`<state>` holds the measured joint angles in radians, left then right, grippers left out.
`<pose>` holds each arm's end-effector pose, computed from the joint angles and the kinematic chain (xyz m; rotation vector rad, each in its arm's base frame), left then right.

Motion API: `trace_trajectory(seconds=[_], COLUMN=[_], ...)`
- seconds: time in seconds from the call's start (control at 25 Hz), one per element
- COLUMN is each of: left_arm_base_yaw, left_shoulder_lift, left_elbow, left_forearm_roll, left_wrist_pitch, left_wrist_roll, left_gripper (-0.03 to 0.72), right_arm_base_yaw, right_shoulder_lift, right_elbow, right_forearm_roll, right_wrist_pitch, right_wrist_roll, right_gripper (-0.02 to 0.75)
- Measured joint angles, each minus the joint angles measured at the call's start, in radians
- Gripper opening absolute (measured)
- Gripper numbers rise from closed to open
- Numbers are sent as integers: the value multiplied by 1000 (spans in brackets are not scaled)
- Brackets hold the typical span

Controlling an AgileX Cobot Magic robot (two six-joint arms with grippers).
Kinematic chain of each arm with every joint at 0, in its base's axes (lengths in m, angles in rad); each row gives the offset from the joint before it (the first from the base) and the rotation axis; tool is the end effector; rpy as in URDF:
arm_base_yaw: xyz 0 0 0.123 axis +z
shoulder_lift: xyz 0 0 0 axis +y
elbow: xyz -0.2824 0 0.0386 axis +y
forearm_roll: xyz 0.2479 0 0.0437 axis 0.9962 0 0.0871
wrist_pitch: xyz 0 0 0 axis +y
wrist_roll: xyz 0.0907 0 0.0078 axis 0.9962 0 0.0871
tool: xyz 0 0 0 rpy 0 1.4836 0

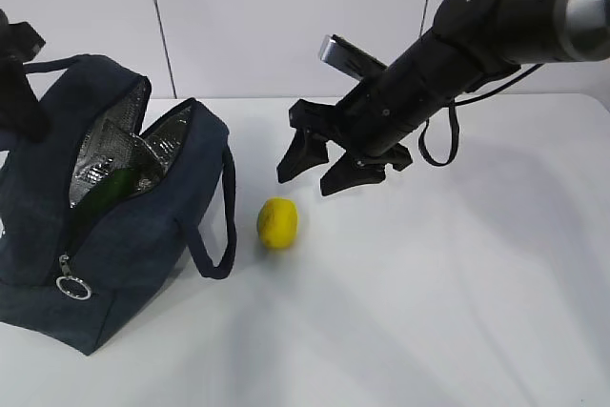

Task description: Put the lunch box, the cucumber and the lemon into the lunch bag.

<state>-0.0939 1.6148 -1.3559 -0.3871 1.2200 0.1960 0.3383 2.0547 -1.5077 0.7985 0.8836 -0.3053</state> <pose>0.3146 -0.0621 0.2988 0.2725 2.8850 -0.5362 0.3887 0.1903 0.1938 -0.2645 2.7657 0.9707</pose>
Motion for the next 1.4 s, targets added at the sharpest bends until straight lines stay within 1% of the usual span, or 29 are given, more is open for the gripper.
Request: trace_trajectory(seconds=[0.4,0.52,0.76,1.04,1.24,1.32,1.4], left_arm_base_yaw=[0,0,0,0,0,0,0], left_shoulder_lift=[0,0,0,0,0,0,0], left_elbow=[0,0,0,0,0,0,0], left_forearm_roll=[1,2,3,4,4,4,4], left_wrist_pitch=[0,-2,-3,-10,-12,-12,-12], left_wrist_roll=[0,0,0,0,0,0,0], left_gripper=[2,2,2,2,2,2,2], right_arm_base_yaw=[0,0,9,76,85,85,85], right_shoulder_lift=[56,65,65,65,65,65,65], right_elbow=[0,0,0,0,0,0,0], right_forearm_roll=[69,73,69,-26,-84,-88,-89], right_wrist_pitch=[-31,-55,-117,-137,-173,-189,-196], right_wrist_roll=[-5,-69,-138,-240,-248,-249,-207], right_gripper=[481,481,481,481,481,481,481])
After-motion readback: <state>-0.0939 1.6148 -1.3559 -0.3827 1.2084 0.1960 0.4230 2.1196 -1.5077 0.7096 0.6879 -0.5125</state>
